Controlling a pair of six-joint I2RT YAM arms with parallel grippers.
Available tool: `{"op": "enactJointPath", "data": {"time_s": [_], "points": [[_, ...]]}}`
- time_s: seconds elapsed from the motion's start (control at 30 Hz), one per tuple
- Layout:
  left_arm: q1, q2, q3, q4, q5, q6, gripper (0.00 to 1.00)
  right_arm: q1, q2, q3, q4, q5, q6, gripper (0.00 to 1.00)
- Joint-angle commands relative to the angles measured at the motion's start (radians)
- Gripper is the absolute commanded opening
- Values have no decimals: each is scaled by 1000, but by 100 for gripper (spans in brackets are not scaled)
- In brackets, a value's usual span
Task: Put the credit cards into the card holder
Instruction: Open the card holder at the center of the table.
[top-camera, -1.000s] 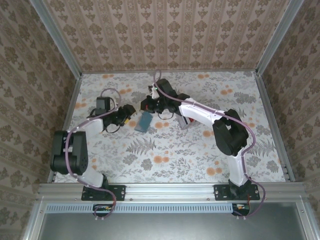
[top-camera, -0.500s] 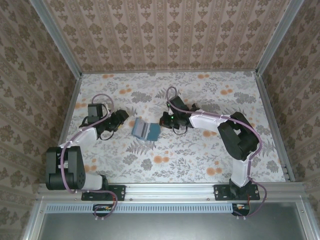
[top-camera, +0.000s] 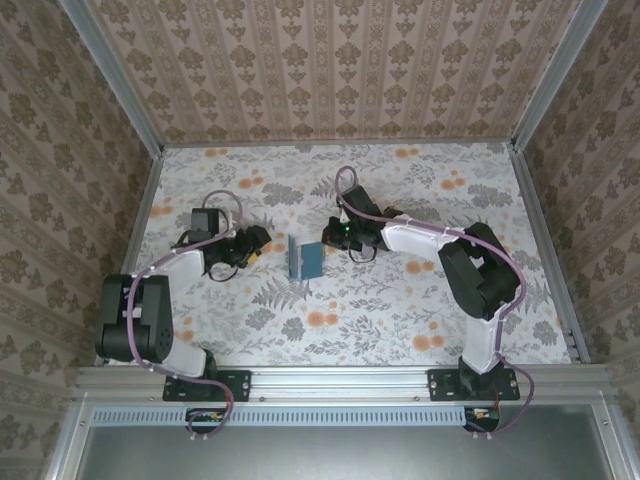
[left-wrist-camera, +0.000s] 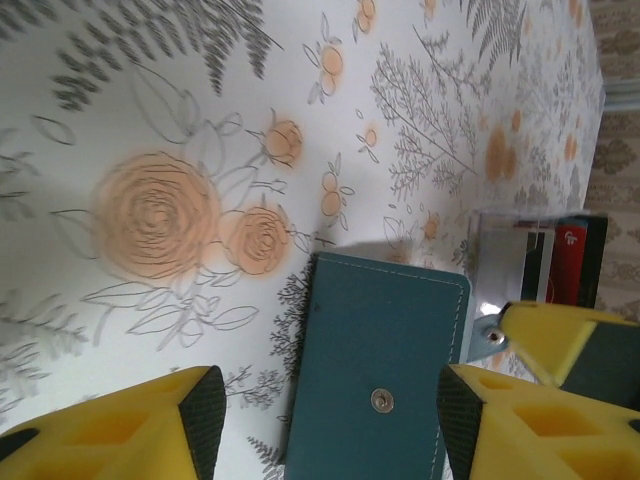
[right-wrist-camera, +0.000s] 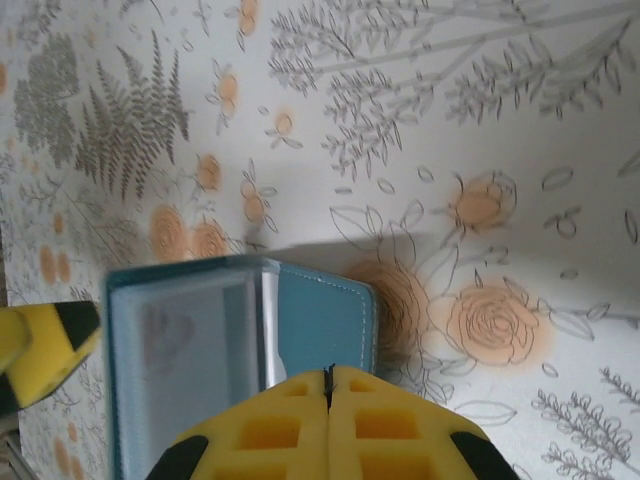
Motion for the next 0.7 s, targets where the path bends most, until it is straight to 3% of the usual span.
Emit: {"op": "enactJointPath", "data": {"time_s": [0.0, 0.23, 0.67], "points": [[-23, 47, 42, 45, 45, -3, 61, -7, -17, 48, -50, 6, -42, 0], [-64, 152, 60, 143, 93, -63, 62, -22, 9, 97, -71, -38, -39, 0], [-61, 154, -7, 228, 89, -82, 63, -1, -21, 168, -83, -79, -3, 0]]}}
